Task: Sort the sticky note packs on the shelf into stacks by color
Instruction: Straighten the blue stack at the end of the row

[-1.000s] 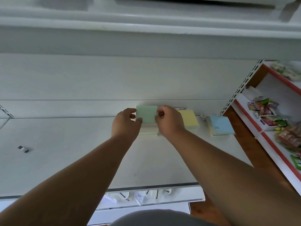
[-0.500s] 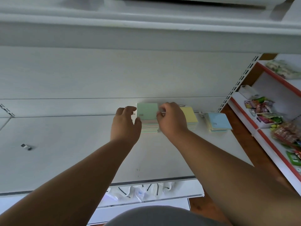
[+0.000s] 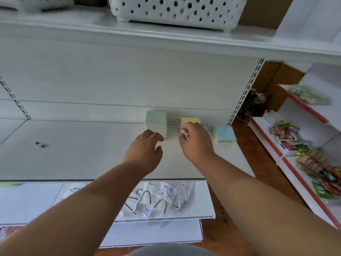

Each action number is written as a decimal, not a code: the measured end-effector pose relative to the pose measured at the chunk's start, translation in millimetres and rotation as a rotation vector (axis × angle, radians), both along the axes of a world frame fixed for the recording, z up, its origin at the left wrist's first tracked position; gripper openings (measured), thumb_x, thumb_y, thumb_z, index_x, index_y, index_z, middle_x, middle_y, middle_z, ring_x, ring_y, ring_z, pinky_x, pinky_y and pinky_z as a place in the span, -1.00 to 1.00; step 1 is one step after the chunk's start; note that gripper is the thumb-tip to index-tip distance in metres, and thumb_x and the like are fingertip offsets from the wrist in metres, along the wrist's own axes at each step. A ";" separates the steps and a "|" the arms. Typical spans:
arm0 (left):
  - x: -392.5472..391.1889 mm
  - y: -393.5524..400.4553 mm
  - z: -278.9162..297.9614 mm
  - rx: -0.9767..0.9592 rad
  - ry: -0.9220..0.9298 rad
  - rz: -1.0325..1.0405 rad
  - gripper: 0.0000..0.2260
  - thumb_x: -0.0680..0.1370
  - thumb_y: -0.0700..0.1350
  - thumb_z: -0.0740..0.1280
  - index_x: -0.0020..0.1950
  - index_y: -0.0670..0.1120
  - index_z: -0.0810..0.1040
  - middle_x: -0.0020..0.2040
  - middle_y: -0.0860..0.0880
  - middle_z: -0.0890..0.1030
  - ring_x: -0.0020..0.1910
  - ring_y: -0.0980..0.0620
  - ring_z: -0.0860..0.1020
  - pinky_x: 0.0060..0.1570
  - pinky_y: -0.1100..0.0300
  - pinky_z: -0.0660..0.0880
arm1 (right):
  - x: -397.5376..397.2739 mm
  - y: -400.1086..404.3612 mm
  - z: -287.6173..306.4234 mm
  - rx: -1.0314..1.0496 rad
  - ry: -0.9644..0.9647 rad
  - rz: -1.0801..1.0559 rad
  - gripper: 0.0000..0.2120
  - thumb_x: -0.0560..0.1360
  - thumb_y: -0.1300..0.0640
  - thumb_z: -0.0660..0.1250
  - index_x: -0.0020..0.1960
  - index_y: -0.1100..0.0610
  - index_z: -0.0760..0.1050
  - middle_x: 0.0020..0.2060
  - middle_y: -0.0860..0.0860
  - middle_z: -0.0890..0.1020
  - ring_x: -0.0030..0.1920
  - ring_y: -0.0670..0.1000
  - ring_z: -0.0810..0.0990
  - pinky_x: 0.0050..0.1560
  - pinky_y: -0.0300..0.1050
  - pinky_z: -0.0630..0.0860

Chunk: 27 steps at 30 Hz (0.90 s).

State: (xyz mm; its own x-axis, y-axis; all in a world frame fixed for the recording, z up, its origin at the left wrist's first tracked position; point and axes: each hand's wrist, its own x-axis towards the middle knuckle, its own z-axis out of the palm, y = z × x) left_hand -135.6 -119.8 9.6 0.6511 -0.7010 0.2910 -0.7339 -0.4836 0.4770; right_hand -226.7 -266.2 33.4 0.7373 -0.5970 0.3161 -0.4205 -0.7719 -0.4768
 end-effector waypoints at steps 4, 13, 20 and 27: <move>-42.0 10.9 5.2 0.050 -0.011 0.024 -0.74 0.51 -0.11 0.29 0.20 0.00 0.55 0.18 0.00 0.53 0.09 -0.07 0.55 0.06 0.11 0.47 | -48.2 11.2 -1.0 0.023 0.016 0.015 -0.74 0.50 0.09 0.31 0.17 0.13 0.53 0.06 0.09 0.56 0.04 0.11 0.55 0.02 -0.08 0.48; -109.9 33.7 33.4 0.131 -0.037 0.002 -0.70 0.54 -0.04 0.25 0.27 0.04 0.48 0.28 -0.01 0.46 0.26 -0.06 0.44 0.18 0.08 0.42 | -123.3 42.4 18.0 -0.015 0.019 0.014 -0.69 0.54 0.03 0.26 0.25 0.10 0.48 0.13 0.09 0.51 0.10 0.10 0.52 0.08 -0.03 0.49; -126.9 68.4 44.5 0.200 -0.083 -0.044 -0.68 0.54 -0.03 0.23 0.29 0.04 0.46 0.27 -0.02 0.47 0.22 -0.07 0.46 0.13 0.06 0.46 | -144.5 89.6 27.8 0.000 -0.026 -0.080 -0.69 0.53 0.04 0.27 0.24 0.11 0.47 0.11 0.09 0.52 0.07 0.11 0.52 0.04 -0.03 0.49; -137.2 105.2 52.3 0.179 -0.121 -0.052 -0.69 0.54 -0.03 0.23 0.28 0.03 0.48 0.25 -0.04 0.48 0.19 -0.08 0.48 0.10 0.04 0.46 | -155.0 130.7 30.1 0.052 -0.089 -0.076 -0.70 0.55 0.05 0.25 0.24 0.10 0.46 0.11 0.07 0.51 0.06 0.07 0.52 0.05 -0.07 0.45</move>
